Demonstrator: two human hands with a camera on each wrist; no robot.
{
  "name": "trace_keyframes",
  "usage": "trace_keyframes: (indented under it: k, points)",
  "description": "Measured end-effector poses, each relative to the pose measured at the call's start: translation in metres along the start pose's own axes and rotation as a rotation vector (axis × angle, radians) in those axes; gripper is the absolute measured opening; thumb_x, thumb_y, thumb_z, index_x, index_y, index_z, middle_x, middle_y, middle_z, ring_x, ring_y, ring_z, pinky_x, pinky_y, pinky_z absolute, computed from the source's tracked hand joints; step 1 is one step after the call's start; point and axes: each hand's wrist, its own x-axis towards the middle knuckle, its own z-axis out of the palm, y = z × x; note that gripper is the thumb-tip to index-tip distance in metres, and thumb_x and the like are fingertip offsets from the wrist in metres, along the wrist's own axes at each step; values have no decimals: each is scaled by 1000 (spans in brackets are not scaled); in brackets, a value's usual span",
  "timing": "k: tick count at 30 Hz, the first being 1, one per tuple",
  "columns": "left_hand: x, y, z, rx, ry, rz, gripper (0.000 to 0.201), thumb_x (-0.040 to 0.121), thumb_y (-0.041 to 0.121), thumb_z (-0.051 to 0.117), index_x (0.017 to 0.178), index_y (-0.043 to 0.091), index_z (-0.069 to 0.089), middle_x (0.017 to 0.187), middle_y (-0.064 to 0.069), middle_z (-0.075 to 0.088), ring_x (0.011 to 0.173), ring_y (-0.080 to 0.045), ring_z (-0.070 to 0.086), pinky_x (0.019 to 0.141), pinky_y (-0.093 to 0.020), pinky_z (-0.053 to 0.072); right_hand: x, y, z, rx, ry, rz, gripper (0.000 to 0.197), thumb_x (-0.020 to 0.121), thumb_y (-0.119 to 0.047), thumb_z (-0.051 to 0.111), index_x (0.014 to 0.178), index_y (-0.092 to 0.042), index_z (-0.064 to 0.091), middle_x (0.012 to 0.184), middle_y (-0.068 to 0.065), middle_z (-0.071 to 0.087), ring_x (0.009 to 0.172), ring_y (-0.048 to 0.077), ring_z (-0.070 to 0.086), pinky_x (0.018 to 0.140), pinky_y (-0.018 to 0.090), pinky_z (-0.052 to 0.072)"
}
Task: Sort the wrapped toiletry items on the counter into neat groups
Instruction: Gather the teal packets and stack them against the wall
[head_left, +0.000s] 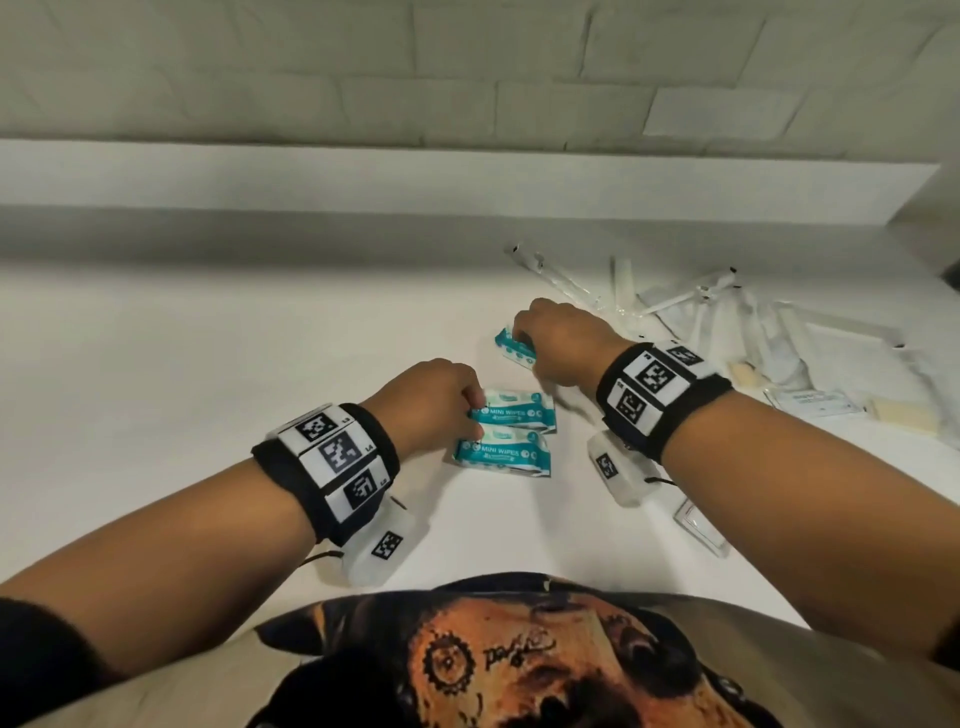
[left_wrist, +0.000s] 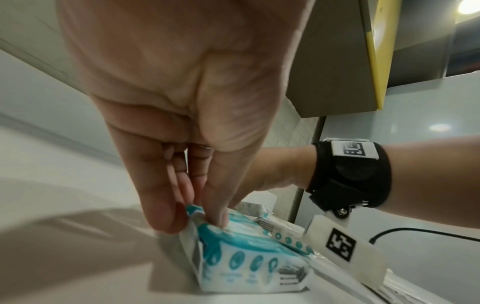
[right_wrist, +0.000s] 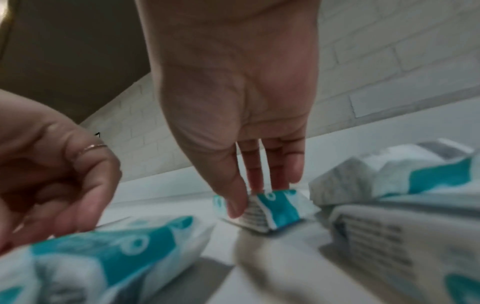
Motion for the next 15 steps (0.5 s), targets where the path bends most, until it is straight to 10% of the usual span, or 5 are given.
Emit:
trace_keyframes:
  k: [7, 15]
  points:
    - [3, 0, 1, -21, 8, 0, 22, 76, 24, 78, 93, 25, 65, 89, 13, 59, 88, -10, 59, 72, -22, 45, -11, 3, -6, 115, -151, -122, 40, 82, -1, 61, 111, -28, 67, 119, -13, 56, 107, 10, 57, 76, 22, 47]
    - [7, 8, -5, 112, 21, 83, 29, 78, 37, 74, 102, 27, 61, 104, 8, 55, 93, -12, 58, 76, -26, 47, -37, 79, -30, 402, 200, 261, 33, 89, -11, 62, 121, -21, 64, 125, -3, 63, 104, 12, 60, 88, 21, 43]
